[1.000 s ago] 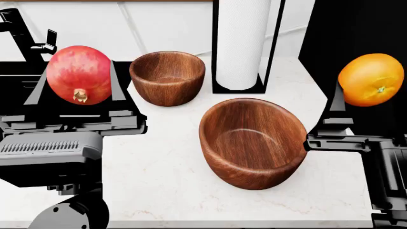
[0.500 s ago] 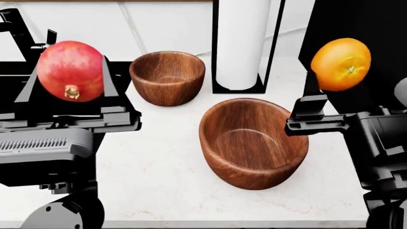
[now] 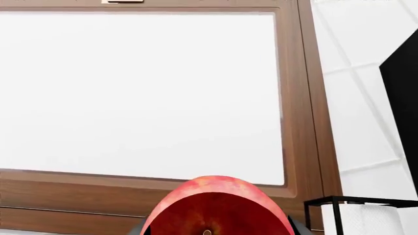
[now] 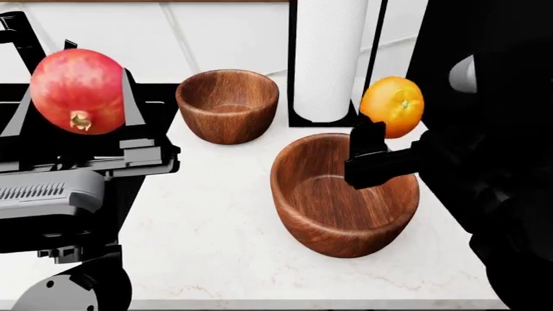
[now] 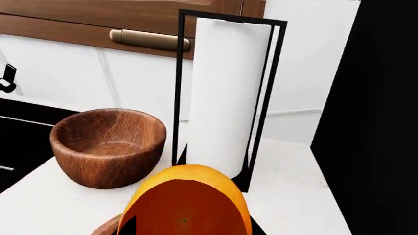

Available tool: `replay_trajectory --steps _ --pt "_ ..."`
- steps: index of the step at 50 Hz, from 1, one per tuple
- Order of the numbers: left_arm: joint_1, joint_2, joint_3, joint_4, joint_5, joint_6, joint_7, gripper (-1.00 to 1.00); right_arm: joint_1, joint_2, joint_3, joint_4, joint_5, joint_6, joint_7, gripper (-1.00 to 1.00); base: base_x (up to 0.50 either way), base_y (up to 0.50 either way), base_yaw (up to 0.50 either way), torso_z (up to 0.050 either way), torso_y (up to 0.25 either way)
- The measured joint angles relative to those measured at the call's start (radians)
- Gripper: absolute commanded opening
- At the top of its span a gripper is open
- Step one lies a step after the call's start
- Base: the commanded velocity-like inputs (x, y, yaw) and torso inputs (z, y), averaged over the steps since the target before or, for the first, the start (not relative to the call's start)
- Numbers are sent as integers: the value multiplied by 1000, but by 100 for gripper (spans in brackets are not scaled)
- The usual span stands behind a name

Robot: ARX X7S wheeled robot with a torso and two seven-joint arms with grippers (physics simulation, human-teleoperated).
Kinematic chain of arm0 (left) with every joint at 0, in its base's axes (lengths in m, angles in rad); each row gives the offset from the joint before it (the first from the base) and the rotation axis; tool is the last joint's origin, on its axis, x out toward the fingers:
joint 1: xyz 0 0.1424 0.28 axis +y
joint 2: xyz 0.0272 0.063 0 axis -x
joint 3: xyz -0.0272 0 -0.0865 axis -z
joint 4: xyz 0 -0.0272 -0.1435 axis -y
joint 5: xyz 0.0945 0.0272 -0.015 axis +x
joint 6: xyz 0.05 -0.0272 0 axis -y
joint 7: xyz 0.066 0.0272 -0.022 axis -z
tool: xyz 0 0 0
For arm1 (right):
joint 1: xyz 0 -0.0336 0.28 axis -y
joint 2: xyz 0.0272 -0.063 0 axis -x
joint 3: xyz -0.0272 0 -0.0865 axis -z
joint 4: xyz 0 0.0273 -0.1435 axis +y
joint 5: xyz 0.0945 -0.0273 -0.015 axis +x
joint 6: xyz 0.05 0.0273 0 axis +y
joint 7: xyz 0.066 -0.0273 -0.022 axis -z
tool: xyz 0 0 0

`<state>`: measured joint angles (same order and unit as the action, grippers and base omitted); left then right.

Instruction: Pick the pomegranates and oranges from the sink and place them in one bowl. Place the brussel sprout in the other bowl. Then turn off the sink faucet.

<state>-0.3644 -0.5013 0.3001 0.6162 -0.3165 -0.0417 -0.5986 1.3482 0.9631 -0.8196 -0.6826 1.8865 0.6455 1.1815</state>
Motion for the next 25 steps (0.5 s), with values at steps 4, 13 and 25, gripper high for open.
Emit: replay_trajectory --steps 4,13,25 --pt "0 -2 -2 2 -1 0 -1 -100 38 -13 -13 19 73 26 18 -100 0 0 0 0 3" --pt "1 -5 -1 3 4 -1 -3 -100 108 -32 -37 52 208 69 50 -100 0 0 0 0 0" --pt "0 -7 2 8 9 -4 -6 -100 166 -44 -69 99 346 109 71 -100 0 0 0 0 0"
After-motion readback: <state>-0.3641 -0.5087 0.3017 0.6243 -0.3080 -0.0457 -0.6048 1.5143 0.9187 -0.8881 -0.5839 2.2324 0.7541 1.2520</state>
